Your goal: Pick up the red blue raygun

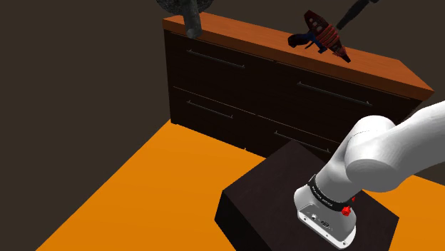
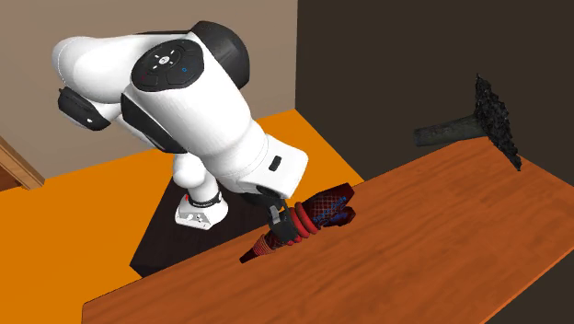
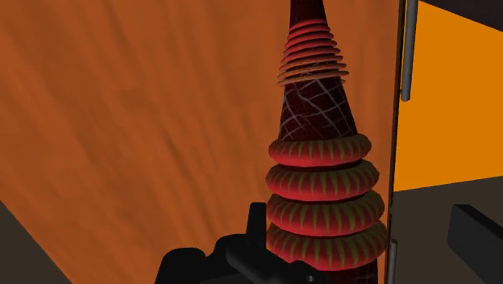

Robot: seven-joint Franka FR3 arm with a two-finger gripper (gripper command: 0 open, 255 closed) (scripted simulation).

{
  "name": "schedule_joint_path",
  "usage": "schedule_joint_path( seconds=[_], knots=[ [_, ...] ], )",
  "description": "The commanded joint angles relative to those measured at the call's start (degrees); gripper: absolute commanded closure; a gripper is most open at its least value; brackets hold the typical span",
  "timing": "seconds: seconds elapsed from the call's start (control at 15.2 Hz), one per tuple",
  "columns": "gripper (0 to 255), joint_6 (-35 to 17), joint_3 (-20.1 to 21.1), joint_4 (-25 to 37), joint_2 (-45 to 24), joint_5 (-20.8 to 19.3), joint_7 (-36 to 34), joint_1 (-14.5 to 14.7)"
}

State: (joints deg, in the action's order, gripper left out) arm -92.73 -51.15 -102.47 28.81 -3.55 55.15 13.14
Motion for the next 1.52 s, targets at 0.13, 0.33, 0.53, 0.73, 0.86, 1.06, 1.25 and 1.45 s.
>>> schedule_joint_path(
  seconds=[0.13, 0.33, 0.53, 0.73, 0.86, 1.06, 1.25, 1.45],
  knots=[
    [0, -2.19, -1.6, -1.58, -0.2, 0.26, 1.68, 0.58],
    [0, -4.37, -1.52, -4.44, 0.56, -0.25, 1.85, 0.0],
    [0, -5.51, -1.54, -5.89, 0.91, -0.5, 1.96, -0.28],
    [255, -5.56, -1.36, -6.08, 1.05, -0.57, 1.85, -0.39],
    [255, -5.53, -1.36, -6.03, 1.03, -0.56, 1.85, -0.37],
    [255, -5.55, -1.39, -6.02, 1.0, -0.54, 1.86, -0.35],
    [255, -4.79, -1.52, -4.98, 0.69, -0.35, 1.89, -0.11],
    [255, -2.61, -1.57, -2.15, -0.05, 0.16, 1.71, 0.47]
  ],
)
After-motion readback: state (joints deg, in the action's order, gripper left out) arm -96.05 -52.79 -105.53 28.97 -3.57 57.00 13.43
